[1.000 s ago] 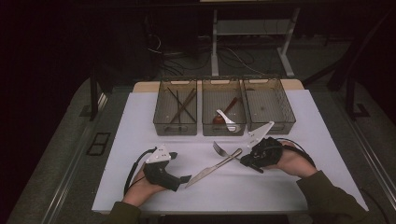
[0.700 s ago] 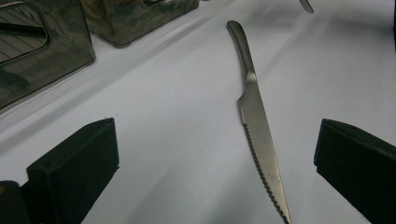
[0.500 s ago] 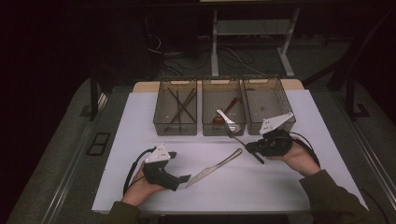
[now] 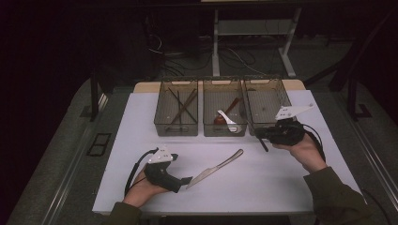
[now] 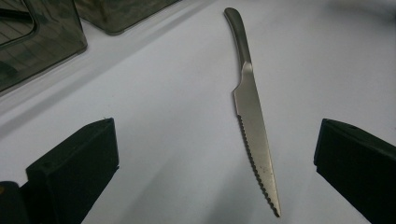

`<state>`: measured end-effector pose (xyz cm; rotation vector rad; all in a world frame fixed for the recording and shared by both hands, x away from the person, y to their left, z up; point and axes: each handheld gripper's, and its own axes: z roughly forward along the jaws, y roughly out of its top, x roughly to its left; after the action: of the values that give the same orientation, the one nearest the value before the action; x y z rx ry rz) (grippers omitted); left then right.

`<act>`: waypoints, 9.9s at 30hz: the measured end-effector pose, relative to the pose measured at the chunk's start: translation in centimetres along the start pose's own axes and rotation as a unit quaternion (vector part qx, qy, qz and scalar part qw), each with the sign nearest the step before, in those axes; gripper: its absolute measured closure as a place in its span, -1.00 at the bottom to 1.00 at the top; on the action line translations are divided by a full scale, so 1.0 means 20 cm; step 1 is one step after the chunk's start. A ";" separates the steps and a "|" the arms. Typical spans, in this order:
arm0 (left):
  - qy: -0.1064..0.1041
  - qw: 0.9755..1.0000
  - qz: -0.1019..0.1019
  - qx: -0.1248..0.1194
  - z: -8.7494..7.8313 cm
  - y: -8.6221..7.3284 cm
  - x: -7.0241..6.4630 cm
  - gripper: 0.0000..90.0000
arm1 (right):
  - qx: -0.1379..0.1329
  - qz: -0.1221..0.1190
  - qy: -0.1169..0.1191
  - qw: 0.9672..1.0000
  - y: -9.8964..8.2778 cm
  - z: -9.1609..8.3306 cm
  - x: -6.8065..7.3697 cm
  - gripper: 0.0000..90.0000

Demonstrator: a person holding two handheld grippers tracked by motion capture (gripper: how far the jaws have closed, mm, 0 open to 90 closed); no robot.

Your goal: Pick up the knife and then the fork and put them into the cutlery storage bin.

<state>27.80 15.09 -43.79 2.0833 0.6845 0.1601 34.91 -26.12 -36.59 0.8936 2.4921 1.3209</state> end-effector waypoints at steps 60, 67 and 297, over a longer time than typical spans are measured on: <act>-0.010 1.000 0.008 0.001 0.00 0.00 -0.01 -1.00 | 0.066 0.118 -0.164 0.977 0.00 -0.02 -0.59 0.21; -0.010 1.000 0.009 0.001 0.00 0.00 -0.01 -1.00 | -0.001 0.117 -0.142 0.983 -0.02 -0.10 -0.51 0.01; -0.017 1.000 0.006 0.007 0.01 0.00 -0.01 -1.00 | 0.204 -0.100 0.070 0.971 0.12 0.44 0.24 0.78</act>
<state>27.64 14.86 -43.87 2.0990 0.6546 0.1270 35.77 -16.15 -39.34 0.6089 2.9344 0.8483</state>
